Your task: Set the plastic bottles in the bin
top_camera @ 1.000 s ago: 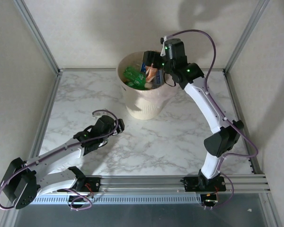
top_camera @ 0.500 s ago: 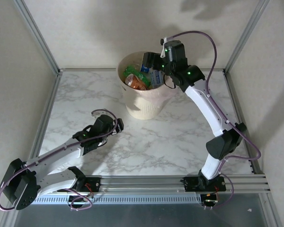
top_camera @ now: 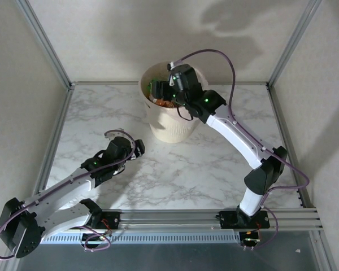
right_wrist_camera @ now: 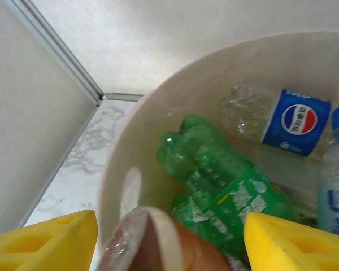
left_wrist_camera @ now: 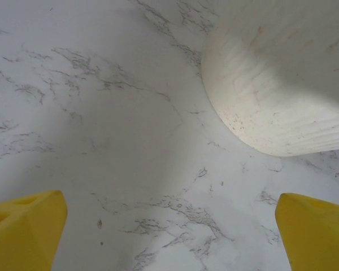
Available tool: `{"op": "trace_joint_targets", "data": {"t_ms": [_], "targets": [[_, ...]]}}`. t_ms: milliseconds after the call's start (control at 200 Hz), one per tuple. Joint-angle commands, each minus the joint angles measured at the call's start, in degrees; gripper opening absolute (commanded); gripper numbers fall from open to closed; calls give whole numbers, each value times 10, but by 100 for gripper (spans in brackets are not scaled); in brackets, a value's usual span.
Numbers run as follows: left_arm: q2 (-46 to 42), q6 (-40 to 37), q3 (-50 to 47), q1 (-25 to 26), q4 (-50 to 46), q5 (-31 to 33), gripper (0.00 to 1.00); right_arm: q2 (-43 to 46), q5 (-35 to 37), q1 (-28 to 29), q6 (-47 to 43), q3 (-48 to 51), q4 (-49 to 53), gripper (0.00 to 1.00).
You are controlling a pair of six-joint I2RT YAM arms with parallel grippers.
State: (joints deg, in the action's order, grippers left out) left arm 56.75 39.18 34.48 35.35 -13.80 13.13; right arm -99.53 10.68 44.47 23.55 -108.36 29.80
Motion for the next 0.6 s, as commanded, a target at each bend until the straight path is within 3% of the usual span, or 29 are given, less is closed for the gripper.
{"op": "trace_joint_targets", "data": {"t_ms": [0, 225, 471, 591], "targets": [[-9, -6, -10, -5, -14, 2, 95, -11, 53, 4, 7, 7, 9, 67], [-16, -5, -17, -6, -10, -4, 95, -35, 108, 7, 12, 17, 28, 59], [-16, -7, -27, -8, -6, -6, 94, -50, 122, 7, 14, 17, 28, 55], [-19, -9, -22, -11, -9, -7, 95, -27, 113, 10, 13, 10, 15, 62]]}}
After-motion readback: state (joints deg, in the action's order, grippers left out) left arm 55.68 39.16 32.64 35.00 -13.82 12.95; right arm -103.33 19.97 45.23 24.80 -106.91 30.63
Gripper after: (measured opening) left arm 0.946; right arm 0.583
